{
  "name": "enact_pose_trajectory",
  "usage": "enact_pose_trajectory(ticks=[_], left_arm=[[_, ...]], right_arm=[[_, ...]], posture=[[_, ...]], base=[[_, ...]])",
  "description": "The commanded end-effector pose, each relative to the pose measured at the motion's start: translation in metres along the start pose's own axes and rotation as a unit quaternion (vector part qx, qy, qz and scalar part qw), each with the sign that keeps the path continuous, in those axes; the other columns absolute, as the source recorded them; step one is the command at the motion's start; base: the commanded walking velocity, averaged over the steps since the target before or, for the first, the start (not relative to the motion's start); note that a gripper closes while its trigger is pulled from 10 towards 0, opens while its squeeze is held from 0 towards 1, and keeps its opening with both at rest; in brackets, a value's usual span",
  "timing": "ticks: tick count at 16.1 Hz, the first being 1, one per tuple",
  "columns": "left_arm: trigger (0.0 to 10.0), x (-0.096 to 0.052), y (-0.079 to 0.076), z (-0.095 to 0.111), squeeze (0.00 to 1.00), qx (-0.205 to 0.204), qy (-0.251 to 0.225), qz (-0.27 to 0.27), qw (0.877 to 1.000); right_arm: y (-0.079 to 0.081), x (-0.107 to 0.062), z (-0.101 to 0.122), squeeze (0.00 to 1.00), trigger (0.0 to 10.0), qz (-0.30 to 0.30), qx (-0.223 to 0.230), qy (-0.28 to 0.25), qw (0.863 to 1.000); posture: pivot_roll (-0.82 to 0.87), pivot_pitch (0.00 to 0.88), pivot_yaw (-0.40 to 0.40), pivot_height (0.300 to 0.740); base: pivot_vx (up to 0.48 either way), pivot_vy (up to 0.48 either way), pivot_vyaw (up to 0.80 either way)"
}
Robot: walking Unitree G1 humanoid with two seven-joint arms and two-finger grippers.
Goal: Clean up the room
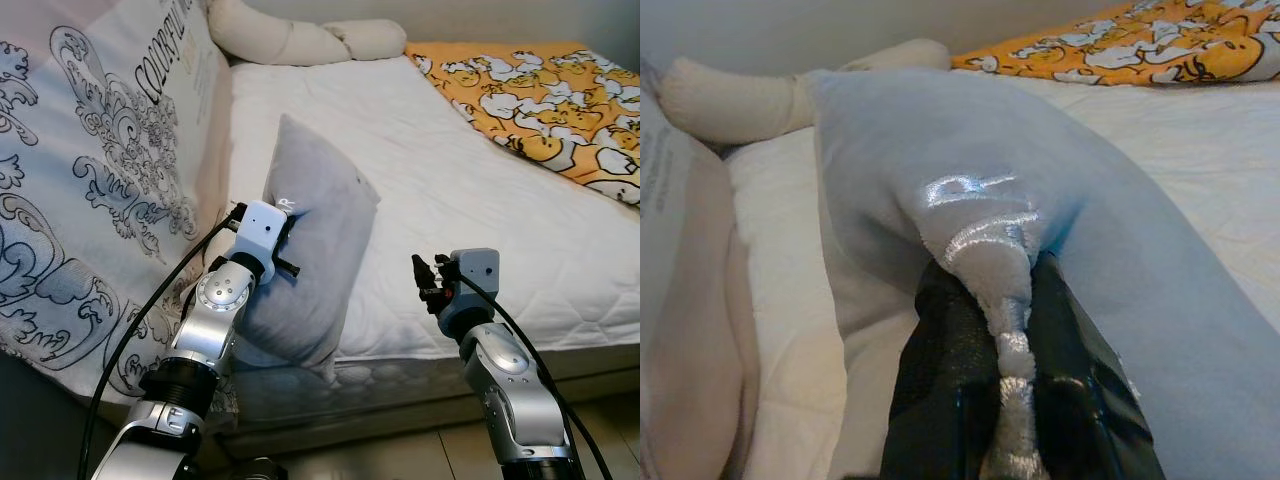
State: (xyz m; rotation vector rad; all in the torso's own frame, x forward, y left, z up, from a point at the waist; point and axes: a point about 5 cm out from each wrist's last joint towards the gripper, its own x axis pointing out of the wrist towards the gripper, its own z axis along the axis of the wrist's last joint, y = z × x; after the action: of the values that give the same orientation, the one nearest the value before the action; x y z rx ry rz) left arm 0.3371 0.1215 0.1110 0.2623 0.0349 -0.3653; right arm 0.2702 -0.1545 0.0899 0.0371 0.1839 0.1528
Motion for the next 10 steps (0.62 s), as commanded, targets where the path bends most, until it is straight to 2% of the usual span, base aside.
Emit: enact_pose_trajectory(ticks=[1,6,8,10], left_arm=[[10.0,0.0052,0.0033,0.0172,0.00,0.005,-0.032,0.002,0.999],[10.0,0.0077,0.0038,0.0180,0.00,0.005,-0.030,0.002,1.000],[10.0,0.0084,0.0032,0.0184,0.00,0.004,-0.030,0.001,1.000],[10.0,0.0085,0.0030,0.0182,0.00,0.005,-0.029,0.002,1.000]], right_arm=[[-0.0012,0.0018,0.0025,0.00,10.0,-0.002,-0.001,-0.002,1.000],[-0.0028,0.0021,0.0035,0.00,10.0,-0.006,-0.005,-0.002,1.000],[-0.0026,0.0024,0.0044,0.00,10.0,0.005,-0.020,-0.001,1.000],[-0.0002,0.0029,0.0052,0.00,10.0,0.016,-0.030,-0.001,0.999]], posture=[[0.03,0.000,-0.005,0.740],[0.02,0.000,0.002,0.740],[0.02,0.000,0.000,0.740],[0.02,0.000,-0.003,0.740]], base=[[0.292,0.000,0.00],[0.295,0.000,0.00],[0.300,0.000,0.00],[0.300,0.000,0.80]])
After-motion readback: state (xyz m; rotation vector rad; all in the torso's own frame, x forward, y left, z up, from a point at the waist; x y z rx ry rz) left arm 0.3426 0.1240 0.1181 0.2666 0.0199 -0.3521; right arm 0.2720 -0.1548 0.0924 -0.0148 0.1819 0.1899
